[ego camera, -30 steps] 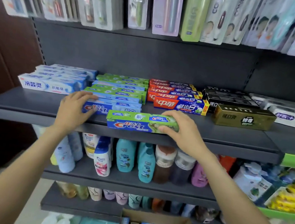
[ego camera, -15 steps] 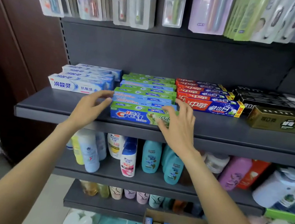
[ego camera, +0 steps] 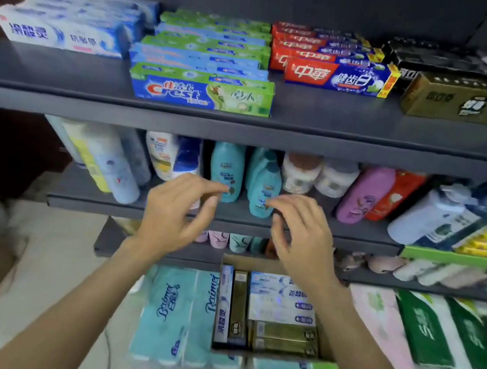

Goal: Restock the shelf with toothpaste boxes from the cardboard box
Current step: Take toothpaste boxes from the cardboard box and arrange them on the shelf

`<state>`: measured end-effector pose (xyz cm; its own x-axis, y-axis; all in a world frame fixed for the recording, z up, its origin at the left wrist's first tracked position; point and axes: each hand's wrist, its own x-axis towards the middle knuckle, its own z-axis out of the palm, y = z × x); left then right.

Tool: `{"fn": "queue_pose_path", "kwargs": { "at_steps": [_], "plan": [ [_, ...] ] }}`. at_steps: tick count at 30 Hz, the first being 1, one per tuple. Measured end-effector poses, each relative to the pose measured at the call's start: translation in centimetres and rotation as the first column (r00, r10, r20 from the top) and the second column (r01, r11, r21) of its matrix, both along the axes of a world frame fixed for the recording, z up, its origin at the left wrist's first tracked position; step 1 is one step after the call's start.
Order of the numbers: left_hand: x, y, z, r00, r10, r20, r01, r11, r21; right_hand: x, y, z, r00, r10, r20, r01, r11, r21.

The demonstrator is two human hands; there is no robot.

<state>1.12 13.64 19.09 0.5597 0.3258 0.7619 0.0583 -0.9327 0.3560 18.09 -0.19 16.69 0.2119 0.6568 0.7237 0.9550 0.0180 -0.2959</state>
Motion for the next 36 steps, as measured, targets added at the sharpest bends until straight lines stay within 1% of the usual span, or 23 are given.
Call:
{"fn": "queue_pose_path", "kwargs": {
  "at_steps": [2,3,4,5,6,7,9,11,12,13,15,17,19,20,22,23,25,27,29,31,32,33,36],
  "plan": [
    [0.5,-2.3,-4.1,0.99,-0.066,-0.124,0.053,0.993,-0.102,0.8,-3.0,-4.3,0.999,-0.013,-0.04,0.004,0.98,-0.2],
    [0.8,-3.2,-6.6,0.972,-0.073,-0.223,0.033,0.983,-0.18,1.3,-4.5,-6.7,0.996,-0.04,-0.079,0.012,0.944,-0.33],
    [1.0,-4.0,-9.4,0.938,-0.069,-0.34,-0.028,0.962,-0.271,1.7,-5.9,-9.0,0.988,-0.084,-0.127,0.015,0.886,-0.464],
    [1.1,-4.7,-12.4,0.885,-0.078,-0.458,-0.106,0.926,-0.363,2.1,-7.2,-11.4,0.975,-0.134,-0.177,0.005,0.812,-0.584],
    [1.1,-5.3,-15.4,0.827,-0.107,-0.551,-0.188,0.872,-0.451,2.5,-8.2,-13.6,0.959,-0.176,-0.221,-0.019,0.741,-0.671],
    [1.2,-5.9,-18.2,0.779,-0.136,-0.612,-0.276,0.802,-0.53,2.8,-9.1,-15.6,0.945,-0.202,-0.256,-0.053,0.68,-0.731],
    [1.1,-7.2,-23.0,0.72,-0.135,-0.681,-0.471,0.626,-0.622,3.2,-10.3,-18.9,0.933,-0.214,-0.291,-0.117,0.581,-0.805],
    [0.8,-8.2,-26.3,0.674,-0.108,-0.731,-0.62,0.455,-0.639,3.3,-10.5,-21.4,0.93,-0.212,-0.301,-0.154,0.519,-0.841],
    [0.7,-8.5,-27.6,0.659,-0.108,-0.744,-0.662,0.386,-0.643,3.0,-10.2,-22.4,0.918,-0.225,-0.326,-0.18,0.495,-0.85],
    [0.7,-8.7,-28.7,0.655,-0.121,-0.746,-0.68,0.335,-0.652,2.6,-9.6,-23.2,0.9,-0.242,-0.363,-0.214,0.481,-0.85],
    [0.7,-8.9,-30.4,0.672,-0.158,-0.723,-0.672,0.28,-0.686,1.4,-8.0,-24.8,0.852,-0.286,-0.438,-0.28,0.457,-0.844],
    [0.7,-9.0,-31.3,0.689,-0.145,-0.71,-0.665,0.261,-0.7,-0.1,-5.8,-26.4,0.809,-0.311,-0.499,-0.333,0.456,-0.825],
    [0.7,-8.9,-32.0,0.681,-0.101,-0.725,-0.683,0.269,-0.679,-1.5,-3.6,-28.3,0.767,-0.348,-0.539,-0.376,0.437,-0.817],
    [0.6,-8.8,-32.2,0.675,-0.095,-0.732,-0.689,0.275,-0.671,-2.1,-2.6,-29.4,0.728,-0.394,-0.561,-0.401,0.419,-0.815],
    [0.4,-8.7,-32.5,0.665,-0.109,-0.739,-0.69,0.288,-0.664,-3.3,-0.9,-31.0,0.605,-0.484,-0.632,-0.462,0.434,-0.774],
    [0.3,-8.6,-32.6,0.668,-0.118,-0.734,-0.685,0.287,-0.67,-3.7,-0.2,-31.6,0.53,-0.513,-0.675,-0.487,0.468,-0.737],
    [0.2,-8.5,-32.7,0.687,-0.125,-0.715,-0.669,0.274,-0.691,-4.4,0.8,-32.5,0.415,-0.526,-0.742,-0.518,0.535,-0.668],
    [0.1,-8.3,-32.9,0.697,-0.127,-0.706,-0.656,0.285,-0.699,-4.9,1.4,-33.3,0.362,-0.528,-0.768,-0.52,0.57,-0.636],
    [-0.2,-8.1,-33.0,0.708,-0.128,-0.694,-0.644,0.286,-0.71,-5.3,1.6,-34.1,0.361,-0.563,-0.743,-0.491,0.563,-0.665],
    [-0.5,-8.0,-33.1,0.713,-0.138,-0.687,-0.635,0.288,-0.717,-5.1,1.6,-34.7,0.491,-0.577,-0.653,-0.427,0.494,-0.758],
    [-0.6,-8.0,-33.2,0.708,-0.147,-0.691,-0.634,0.298,-0.713,-4.9,1.6,-34.9,0.545,-0.572,-0.613,-0.404,0.462,-0.79],
    [-0.6,-7.9,-33.2,0.706,-0.154,-0.691,-0.631,0.306,-0.713,-4.5,1.6,-35.3,0.577,-0.556,-0.598,-0.389,0.457,-0.8],
    [-0.7,-7.9,-33.4,0.715,-0.16,-0.68,-0.622,0.299,-0.724,-3.8,1.9,-35.5,0.579,-0.562,-0.591,-0.386,0.449,-0.806]
  ]
}}
